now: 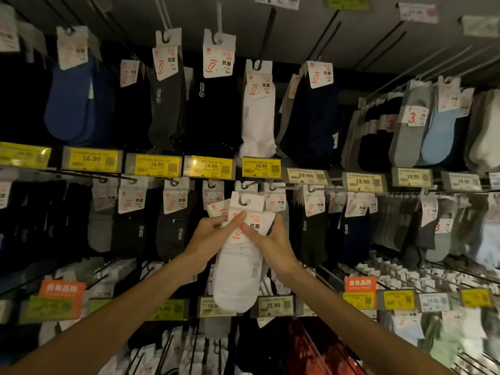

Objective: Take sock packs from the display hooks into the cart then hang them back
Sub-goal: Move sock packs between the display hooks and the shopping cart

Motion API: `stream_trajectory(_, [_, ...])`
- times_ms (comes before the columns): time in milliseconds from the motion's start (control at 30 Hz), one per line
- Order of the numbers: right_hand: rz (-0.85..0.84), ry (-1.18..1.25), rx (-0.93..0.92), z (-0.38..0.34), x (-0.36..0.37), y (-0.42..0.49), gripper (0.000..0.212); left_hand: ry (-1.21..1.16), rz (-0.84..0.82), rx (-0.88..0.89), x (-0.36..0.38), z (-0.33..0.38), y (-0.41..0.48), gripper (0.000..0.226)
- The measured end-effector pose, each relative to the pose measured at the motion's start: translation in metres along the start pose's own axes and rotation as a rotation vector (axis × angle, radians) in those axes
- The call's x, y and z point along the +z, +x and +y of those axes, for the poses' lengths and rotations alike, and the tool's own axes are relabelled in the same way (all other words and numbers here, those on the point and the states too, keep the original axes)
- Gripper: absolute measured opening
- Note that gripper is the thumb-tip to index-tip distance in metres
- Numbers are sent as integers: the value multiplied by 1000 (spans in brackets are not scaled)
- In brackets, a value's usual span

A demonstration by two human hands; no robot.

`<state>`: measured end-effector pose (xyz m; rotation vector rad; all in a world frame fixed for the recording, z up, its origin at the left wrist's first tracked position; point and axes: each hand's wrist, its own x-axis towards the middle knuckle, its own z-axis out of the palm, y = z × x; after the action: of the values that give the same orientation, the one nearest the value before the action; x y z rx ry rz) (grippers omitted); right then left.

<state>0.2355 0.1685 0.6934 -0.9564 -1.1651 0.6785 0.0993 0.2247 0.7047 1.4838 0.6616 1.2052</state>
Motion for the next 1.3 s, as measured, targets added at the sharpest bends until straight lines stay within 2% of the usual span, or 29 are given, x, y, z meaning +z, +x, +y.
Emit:
stream_trajectory(100, [80,98,-10,-5,-7,8,46,123,3,82,-8,-2,3,25])
stream_trajectory(200, [88,165,-2,-14,-15,18,43,210,11,85,-17,-3,6,21])
stream_trajectory(500, [7,256,-55,-14,-18,15,41,179,-56,182,-23,-2,5,18])
stream_trajectory(1133, [47,280,-101,-24,-15,37,45,196,6,206,-17,7,21,18])
stream_trajectory(1300, [50,317,-30,-20,-13,44,45,190,38,220,-17,1,24,18])
